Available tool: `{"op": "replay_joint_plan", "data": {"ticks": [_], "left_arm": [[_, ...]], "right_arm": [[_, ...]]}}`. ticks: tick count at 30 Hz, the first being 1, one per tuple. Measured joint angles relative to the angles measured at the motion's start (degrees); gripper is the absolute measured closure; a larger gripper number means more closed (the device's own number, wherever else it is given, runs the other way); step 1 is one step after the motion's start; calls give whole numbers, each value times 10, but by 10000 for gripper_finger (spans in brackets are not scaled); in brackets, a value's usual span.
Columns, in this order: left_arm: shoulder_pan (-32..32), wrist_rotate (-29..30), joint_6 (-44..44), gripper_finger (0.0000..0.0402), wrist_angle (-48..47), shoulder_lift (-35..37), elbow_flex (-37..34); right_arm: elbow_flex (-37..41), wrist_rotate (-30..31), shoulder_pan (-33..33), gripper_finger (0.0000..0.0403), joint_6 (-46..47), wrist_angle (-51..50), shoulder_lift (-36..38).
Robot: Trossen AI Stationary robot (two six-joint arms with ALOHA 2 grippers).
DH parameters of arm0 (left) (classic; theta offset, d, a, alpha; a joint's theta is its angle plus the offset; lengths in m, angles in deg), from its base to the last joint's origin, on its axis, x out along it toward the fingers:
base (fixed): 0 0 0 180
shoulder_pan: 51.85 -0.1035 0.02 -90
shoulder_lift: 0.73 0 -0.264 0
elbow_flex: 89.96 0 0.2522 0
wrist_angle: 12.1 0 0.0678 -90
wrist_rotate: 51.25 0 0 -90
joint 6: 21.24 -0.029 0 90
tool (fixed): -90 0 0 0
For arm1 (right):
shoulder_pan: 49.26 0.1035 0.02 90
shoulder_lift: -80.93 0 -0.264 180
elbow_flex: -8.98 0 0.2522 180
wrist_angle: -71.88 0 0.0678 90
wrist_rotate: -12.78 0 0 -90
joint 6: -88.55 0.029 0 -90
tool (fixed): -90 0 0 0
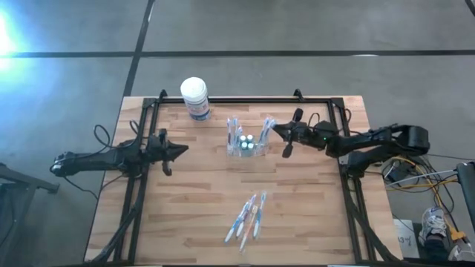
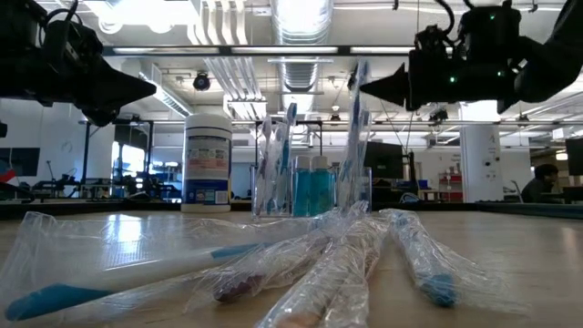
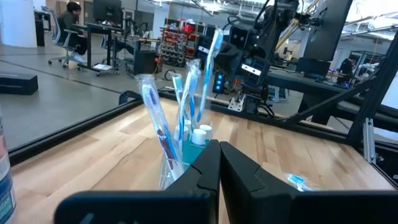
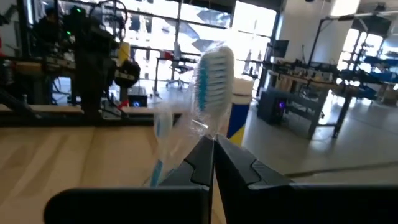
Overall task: Pick & Place toothbrushing station
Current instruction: Put the blue toothbrush into the transparent bin organizer
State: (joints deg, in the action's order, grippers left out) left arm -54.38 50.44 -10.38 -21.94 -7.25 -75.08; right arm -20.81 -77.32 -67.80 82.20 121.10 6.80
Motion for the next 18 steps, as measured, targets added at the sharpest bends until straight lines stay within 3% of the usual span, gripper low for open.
{"op": "replay_joint_plan", "data": {"ticks": [7,18], "left_arm": [[0,6,6,393,-2,0,-6],[0,6,12,393,0,0,-6]], "right_arm": [[8,4,0,395,9,48,-75],[14,63,4,395,51,166,-202]]}}
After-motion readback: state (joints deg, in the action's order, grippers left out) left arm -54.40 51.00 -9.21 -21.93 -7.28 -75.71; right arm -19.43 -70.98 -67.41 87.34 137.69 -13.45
